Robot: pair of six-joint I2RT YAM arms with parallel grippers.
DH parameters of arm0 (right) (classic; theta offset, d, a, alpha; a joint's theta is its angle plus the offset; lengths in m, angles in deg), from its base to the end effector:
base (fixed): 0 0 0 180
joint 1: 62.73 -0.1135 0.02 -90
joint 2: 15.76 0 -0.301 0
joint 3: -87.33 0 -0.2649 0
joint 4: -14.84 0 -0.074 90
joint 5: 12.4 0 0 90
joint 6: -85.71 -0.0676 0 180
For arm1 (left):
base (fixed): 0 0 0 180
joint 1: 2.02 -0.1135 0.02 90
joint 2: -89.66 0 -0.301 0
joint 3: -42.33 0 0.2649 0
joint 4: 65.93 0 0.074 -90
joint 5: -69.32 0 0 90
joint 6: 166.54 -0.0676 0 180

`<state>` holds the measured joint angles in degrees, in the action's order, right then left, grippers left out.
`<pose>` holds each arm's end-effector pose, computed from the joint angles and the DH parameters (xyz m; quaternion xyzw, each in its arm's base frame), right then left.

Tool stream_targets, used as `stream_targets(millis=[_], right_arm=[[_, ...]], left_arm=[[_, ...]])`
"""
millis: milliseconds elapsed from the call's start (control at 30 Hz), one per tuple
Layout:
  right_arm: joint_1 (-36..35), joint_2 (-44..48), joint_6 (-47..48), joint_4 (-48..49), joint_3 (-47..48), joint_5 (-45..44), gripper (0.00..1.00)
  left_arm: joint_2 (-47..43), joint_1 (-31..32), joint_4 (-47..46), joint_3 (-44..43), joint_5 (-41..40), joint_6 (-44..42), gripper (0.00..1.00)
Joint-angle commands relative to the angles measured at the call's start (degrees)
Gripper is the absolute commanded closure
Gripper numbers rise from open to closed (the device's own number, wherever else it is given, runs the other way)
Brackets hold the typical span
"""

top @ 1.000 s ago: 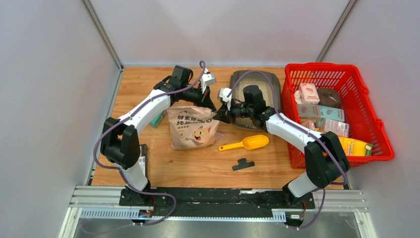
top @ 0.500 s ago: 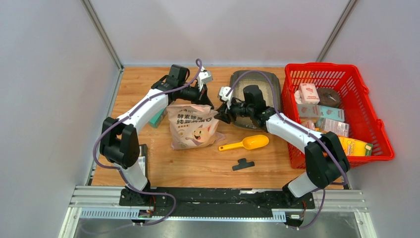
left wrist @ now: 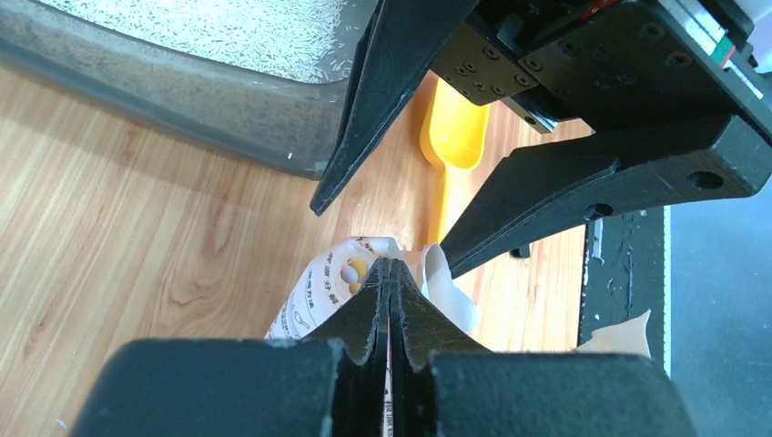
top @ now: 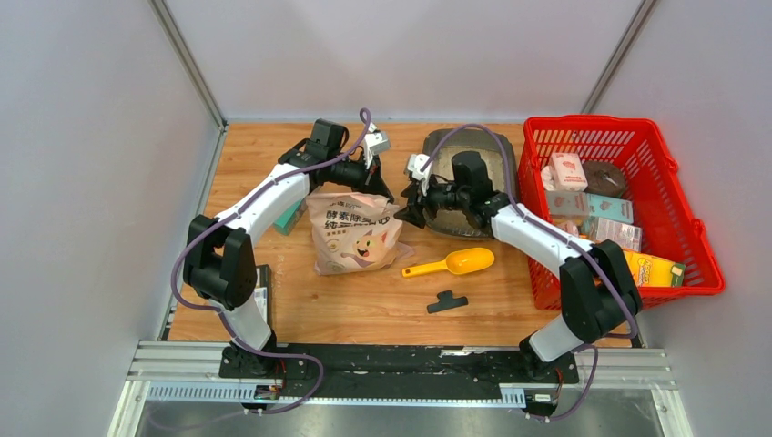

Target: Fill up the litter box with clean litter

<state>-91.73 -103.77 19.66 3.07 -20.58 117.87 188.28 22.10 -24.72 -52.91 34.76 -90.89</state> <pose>0.3072 0.2203 0.2833 -0.5176 0.6398 0.3157 0.4723 0.3511 -0.2182 0.3166 0.4386 0.7119 -0.4566 0.3039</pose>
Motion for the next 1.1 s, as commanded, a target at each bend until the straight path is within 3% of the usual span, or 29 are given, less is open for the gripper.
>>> stream_targets(millis=[0, 367, 600, 1067], right_arm=[[0.69, -1.64, 1.72, 0.35, 3.31, 7.18, 0.36], [0.69, -5.59, 1.90, 0.26, 6.03, 14.83, 0.39], [0.69, -7.09, -1.97, 4.03, 6.48, 17.38, 0.46], [0.69, -8.58, -4.26, 10.89, 5.42, 16.24, 0.41]], left_arm=[[-0.45, -0.12, 0.18, -0.38, 2.39, -0.15, 1.00], [-0.37, -1.00, 1.76, -1.35, 2.66, -0.42, 1.00], [-0.10, -1.79, 1.85, -1.87, 3.09, 0.46, 1.00], [1.30, -2.59, 1.24, -2.66, 6.87, 3.54, 1.00]])
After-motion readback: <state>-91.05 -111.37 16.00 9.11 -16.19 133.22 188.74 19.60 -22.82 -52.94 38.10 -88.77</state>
